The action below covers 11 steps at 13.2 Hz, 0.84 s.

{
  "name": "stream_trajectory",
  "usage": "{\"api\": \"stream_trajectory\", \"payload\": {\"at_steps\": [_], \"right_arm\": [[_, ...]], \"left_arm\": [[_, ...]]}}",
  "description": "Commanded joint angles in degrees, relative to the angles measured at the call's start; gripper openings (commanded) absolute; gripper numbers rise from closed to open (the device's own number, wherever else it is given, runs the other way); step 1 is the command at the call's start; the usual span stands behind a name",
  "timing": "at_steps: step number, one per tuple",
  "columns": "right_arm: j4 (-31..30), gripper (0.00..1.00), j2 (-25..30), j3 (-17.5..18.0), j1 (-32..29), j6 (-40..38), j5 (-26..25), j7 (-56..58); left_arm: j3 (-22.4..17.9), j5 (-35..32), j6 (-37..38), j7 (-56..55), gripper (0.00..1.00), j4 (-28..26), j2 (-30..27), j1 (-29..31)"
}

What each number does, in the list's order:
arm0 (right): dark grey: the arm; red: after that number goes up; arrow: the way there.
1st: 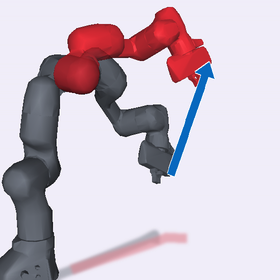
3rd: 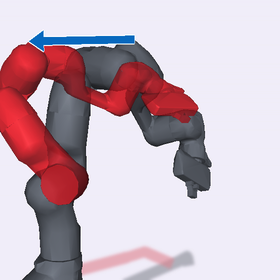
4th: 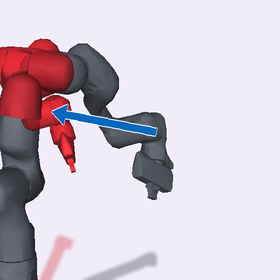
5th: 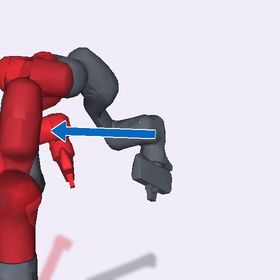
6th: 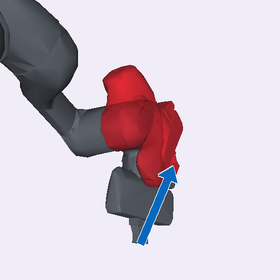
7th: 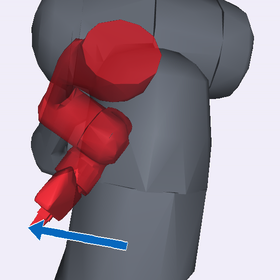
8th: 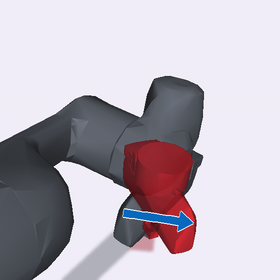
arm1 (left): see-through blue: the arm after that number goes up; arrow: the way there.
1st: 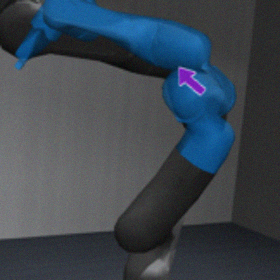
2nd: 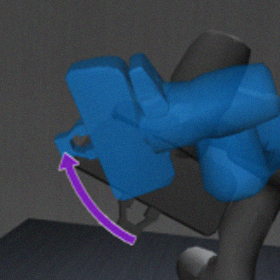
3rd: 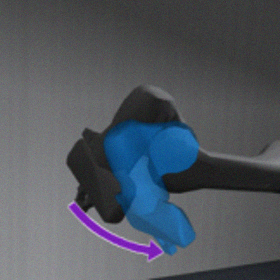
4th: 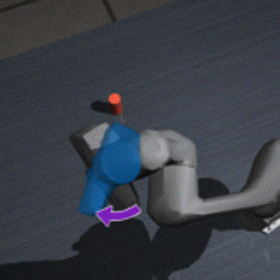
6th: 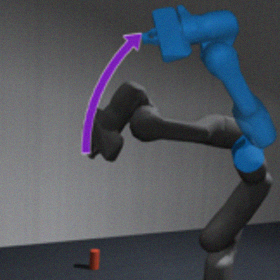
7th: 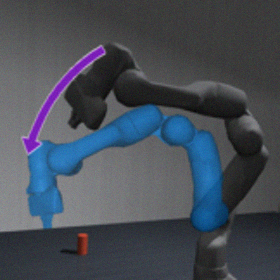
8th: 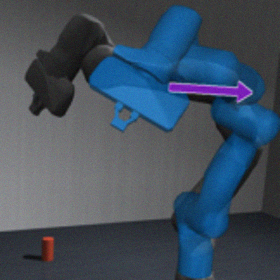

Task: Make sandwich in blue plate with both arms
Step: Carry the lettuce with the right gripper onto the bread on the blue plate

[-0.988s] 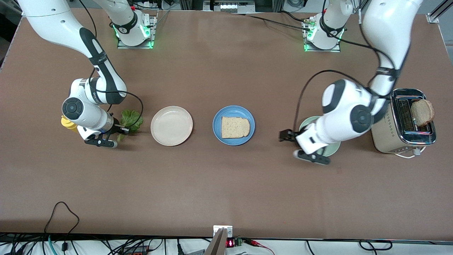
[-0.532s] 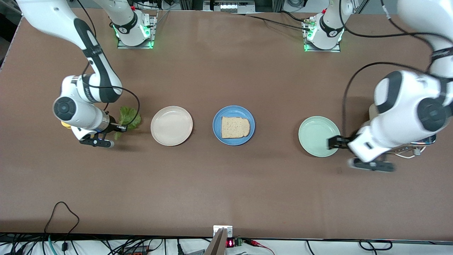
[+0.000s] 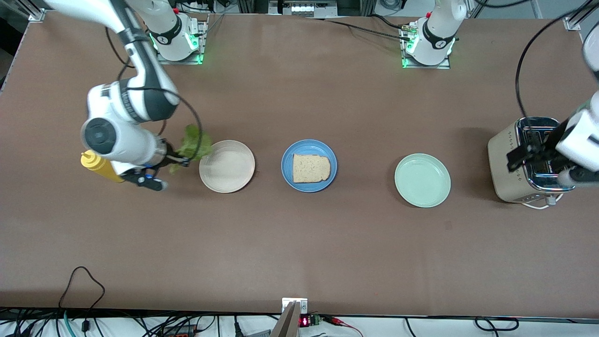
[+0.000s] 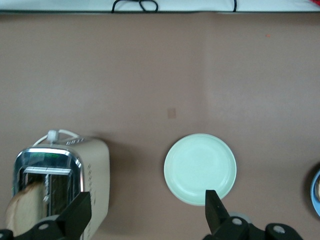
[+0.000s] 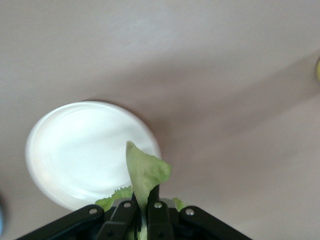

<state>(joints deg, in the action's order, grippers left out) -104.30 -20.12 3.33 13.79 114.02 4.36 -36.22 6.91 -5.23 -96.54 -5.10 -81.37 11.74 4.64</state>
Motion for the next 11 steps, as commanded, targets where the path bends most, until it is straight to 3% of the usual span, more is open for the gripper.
{"api": "stream_trajectory", "payload": {"at_steps": [1, 4, 6, 11], "right_arm": [[3.74, 0.00, -1.67, -0.35, 5.00, -0.73, 2.92, -11.55], [9.53, 0.00, -5.79, -0.35, 9.84, -0.21, 9.68, -23.16], [10.61, 0.00, -7.99, -0.35, 13.27, 4.08, 11.11, -30.81], [11.04, 0.00, -12.65, -0.35, 18.29, 14.89, 11.37, -44.09]], "left_arm": [[-1.20, 1.54, 1.44, 0.79, 1.00, -5.97, -5.04, -0.52], [-1.02, 2.59, -2.40, 0.70, 1.00, -16.15, -12.06, -0.25], [-0.41, 2.68, -3.92, 0.62, 1.00, -22.58, -16.82, -0.51], [-0.50, 2.85, -1.02, 0.70, 1.00, -22.61, -17.72, 0.36]]}}
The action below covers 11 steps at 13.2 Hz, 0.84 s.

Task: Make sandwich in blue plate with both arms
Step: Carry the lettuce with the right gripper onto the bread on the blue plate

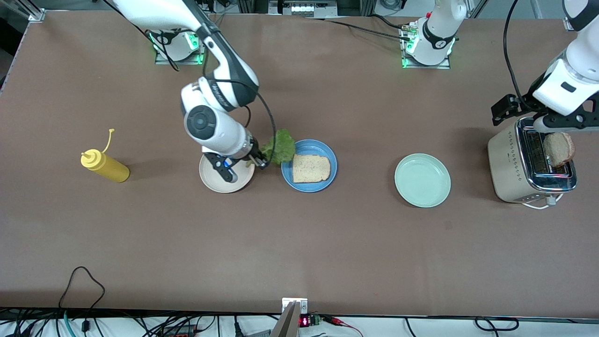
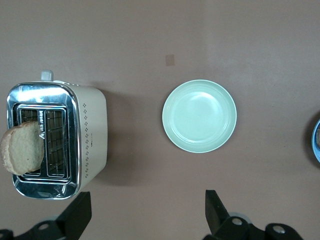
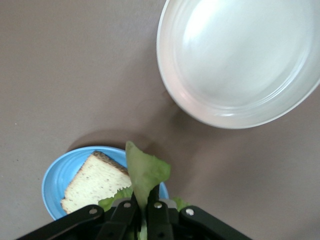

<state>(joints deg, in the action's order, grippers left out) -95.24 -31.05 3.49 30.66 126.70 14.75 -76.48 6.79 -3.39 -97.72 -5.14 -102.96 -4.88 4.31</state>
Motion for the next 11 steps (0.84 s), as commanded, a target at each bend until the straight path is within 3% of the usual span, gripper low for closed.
{"api": "stream_trajectory", "payload": {"at_steps": [1, 5, 9, 10, 11], "right_arm": [[2.95, 0.00, -2.86, -0.50, 1.95, 3.28, 0.98, -6.11], [9.62, 0.00, -8.14, -0.50, 3.36, 5.39, 1.07, -13.85], [9.72, 0.02, -10.61, -0.41, 5.55, 10.05, 0.98, -18.69], [9.72, 0.11, -11.05, -0.41, 5.73, 10.32, 1.07, -19.14], [9.72, 0.26, -11.40, -0.41, 6.25, 10.76, 0.98, -19.84]], "left_arm": [[-0.37, 1.45, 0.16, 0.74, 1.00, -1.10, -1.10, 1.23], [-0.20, 2.07, 0.25, 0.74, 1.00, -1.10, -1.19, 1.23], [-0.29, 2.07, 0.16, 0.39, 1.00, -1.10, -1.19, 1.23], [-0.28, 2.07, 0.16, 0.39, 1.00, -1.10, -1.19, 1.23], [-0.20, 2.16, 0.16, 0.39, 1.00, -1.10, -1.19, 1.32]]}}
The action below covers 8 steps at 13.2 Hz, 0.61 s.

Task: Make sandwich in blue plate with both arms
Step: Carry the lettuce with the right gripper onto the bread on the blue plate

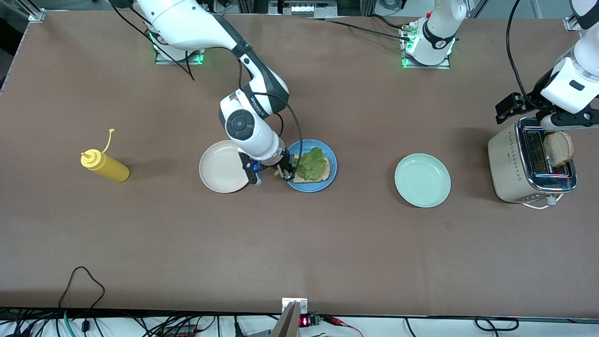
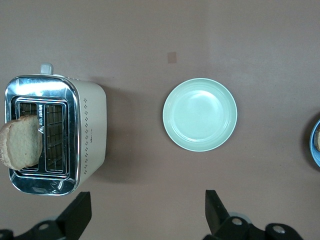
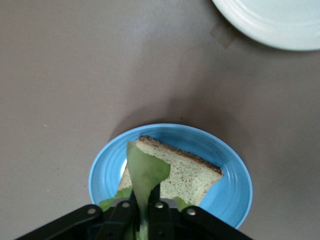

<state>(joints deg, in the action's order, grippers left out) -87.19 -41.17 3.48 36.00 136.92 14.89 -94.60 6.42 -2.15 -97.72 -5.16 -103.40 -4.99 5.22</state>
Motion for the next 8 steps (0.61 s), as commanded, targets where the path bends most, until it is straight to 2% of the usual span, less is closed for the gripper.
{"api": "stream_trajectory", "payload": {"at_steps": [1, 3, 4, 5, 6, 8], "right_arm": [[1.67, 0.47, -1.63, -0.49, 1.70, 1.07, 0.84, -2.42], [1.67, 0.72, -1.72, -0.49, 1.62, 1.34, 0.76, -2.17], [1.67, 0.76, -1.64, -0.49, 1.27, 1.25, 0.76, -1.90], [1.76, 0.97, -1.38, -0.58, 1.09, 0.90, 0.67, -1.73], [1.76, 1.00, -1.11, -0.67, 1.00, 0.64, -0.03, -1.12], [1.76, 1.00, -0.67, -1.02, -0.04, -1.20, -0.21, 3.00]], "left_arm": [[0.08, 0.92, 0.25, 0.24, 1.00, -0.66, -1.07, 0.32], [0.08, 0.92, 0.25, 0.06, 1.00, -0.75, -1.07, 0.41], [0.08, 0.83, 0.25, 0.06, 1.00, -0.75, -1.07, 0.32], [0.17, 0.83, 0.34, 0.06, 1.00, -0.75, -1.07, 0.32], [0.17, 0.92, 0.25, 0.06, 1.00, -0.66, -1.07, 0.32], [0.26, 0.83, 0.25, 0.24, 1.00, -0.75, -1.07, 0.32]]}}
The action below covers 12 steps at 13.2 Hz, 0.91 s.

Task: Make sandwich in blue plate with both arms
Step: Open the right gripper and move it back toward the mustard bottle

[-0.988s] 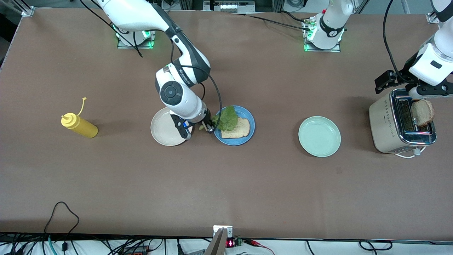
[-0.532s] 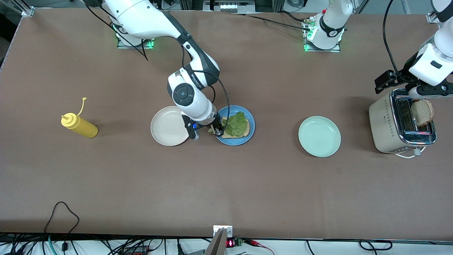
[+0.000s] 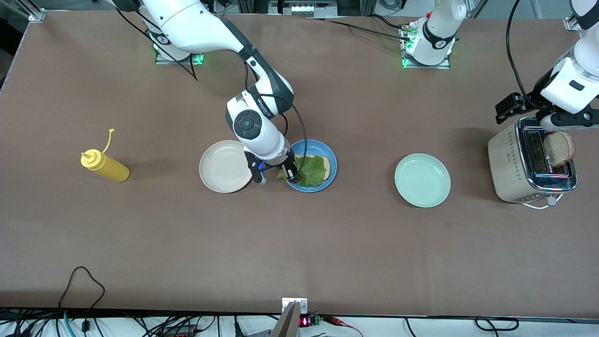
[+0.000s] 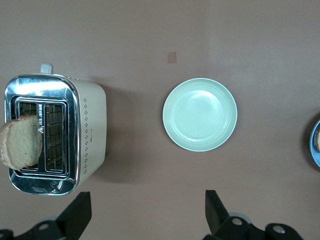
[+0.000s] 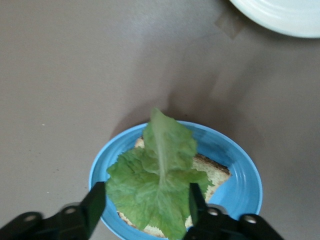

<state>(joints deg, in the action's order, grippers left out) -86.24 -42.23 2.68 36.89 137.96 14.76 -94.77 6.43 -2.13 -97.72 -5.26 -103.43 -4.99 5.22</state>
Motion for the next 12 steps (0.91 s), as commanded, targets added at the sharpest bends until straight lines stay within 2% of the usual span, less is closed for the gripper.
{"api": "stream_trajectory", "payload": {"at_steps": [1, 5, 10, 12], "right_arm": [[0.90, 1.00, 1.01, -0.22, -1.73, -4.52, 0.10, 5.11], [0.98, 1.00, 5.84, -0.22, -6.29, -12.43, 0.10, 14.76], [0.98, 1.00, 11.64, -0.31, -13.85, -23.68, -0.16, 34.44], [0.90, 1.00, 13.22, -0.31, -16.40, -27.73, -2.26, 42.44]], "left_arm": [[0.25, 0.81, 0.34, 0.77, 1.00, -0.72, -1.07, 0.40], [0.07, 0.81, 0.43, 0.77, 1.00, -0.63, -1.07, 0.40], [0.07, 0.81, 0.43, 0.86, 1.00, -0.72, -1.07, 0.40], [-0.02, 0.90, 0.43, 0.77, 1.00, -0.63, -1.07, 0.40]]}}
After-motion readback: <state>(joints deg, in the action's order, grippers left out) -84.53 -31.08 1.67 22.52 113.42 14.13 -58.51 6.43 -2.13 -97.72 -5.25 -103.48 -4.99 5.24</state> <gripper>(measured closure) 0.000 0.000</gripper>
